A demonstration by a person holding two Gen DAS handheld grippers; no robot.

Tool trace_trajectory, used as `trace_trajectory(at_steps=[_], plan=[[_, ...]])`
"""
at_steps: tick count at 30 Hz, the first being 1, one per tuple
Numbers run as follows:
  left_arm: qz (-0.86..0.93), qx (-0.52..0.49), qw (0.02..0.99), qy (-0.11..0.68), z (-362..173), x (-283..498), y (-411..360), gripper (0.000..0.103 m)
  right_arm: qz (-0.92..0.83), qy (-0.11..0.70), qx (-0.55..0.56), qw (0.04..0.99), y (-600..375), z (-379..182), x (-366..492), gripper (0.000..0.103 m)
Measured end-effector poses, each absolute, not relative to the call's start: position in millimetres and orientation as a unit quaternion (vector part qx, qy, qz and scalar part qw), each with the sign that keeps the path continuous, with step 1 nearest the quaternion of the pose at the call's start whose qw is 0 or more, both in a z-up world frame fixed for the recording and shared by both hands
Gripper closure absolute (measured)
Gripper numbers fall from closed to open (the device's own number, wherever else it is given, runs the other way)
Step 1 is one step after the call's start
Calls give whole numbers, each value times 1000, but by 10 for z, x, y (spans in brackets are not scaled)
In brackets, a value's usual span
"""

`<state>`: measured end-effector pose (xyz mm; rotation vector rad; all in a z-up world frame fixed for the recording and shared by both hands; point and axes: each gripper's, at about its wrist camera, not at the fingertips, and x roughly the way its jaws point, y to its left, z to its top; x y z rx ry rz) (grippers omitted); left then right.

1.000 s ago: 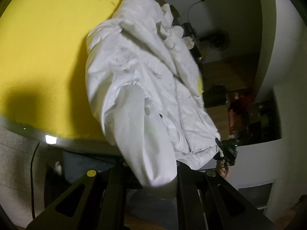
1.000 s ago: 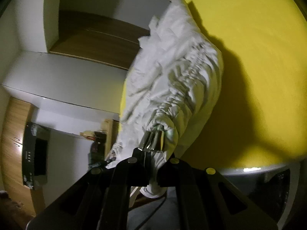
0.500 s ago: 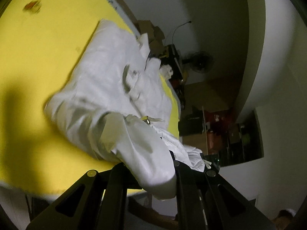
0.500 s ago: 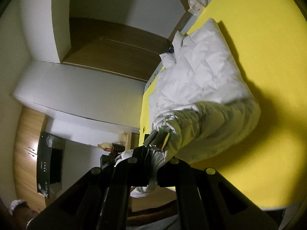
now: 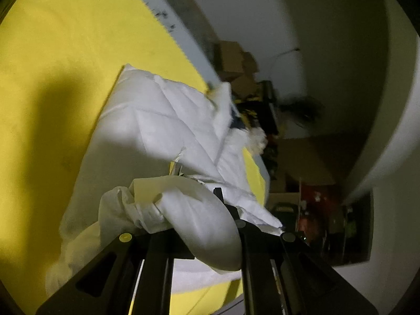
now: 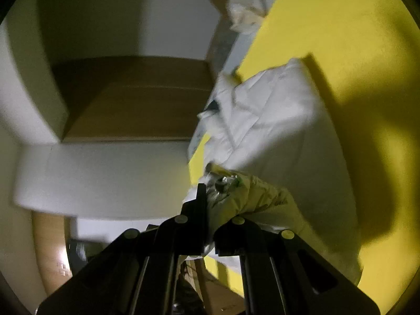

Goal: Fold large clothes

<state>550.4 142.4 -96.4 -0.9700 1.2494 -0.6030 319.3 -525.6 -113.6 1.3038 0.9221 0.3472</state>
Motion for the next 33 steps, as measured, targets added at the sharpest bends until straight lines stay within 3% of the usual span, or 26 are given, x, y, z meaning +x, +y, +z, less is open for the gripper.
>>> trace_trajectory(at_steps=[9,20,22,24,25,26,28,29,30,33], plan=[[-227,-438,655,572,-1296,6483,1048,96,119,429,611,655,-5571,-1546,4069,99],[-217,-416,649,599,-1761,6996,804,94,60,462,595,655,-5734,-2015,4748,97],[-224,-409,653,597,-1758,6992,809,93,72,452,595,660,-5761,-2065,4747,86],[-232,-407,656,592,-1731,7001,819,93,88,437,604,661,-5804,-2050,4740,24],[-233,-404,659,591,-1706,6995,828,92,110,424,610,660,-5815,-1985,4734,13],[-238,-401,665,583,-1658,6979,838,86,109,413,605,672,-5828,-1895,4708,0],[-251,-398,674,569,-1565,6966,842,66,87,389,565,723,-5855,-1583,4627,0],[-263,-406,679,553,-1475,6941,858,16,83,381,547,741,-5848,-1449,4592,0],[-268,-411,689,534,-1385,6917,891,0,74,369,526,763,-5843,-1290,4533,0],[-285,-392,731,481,-1046,6847,1009,0,39,328,423,844,-5676,-648,4262,0]])
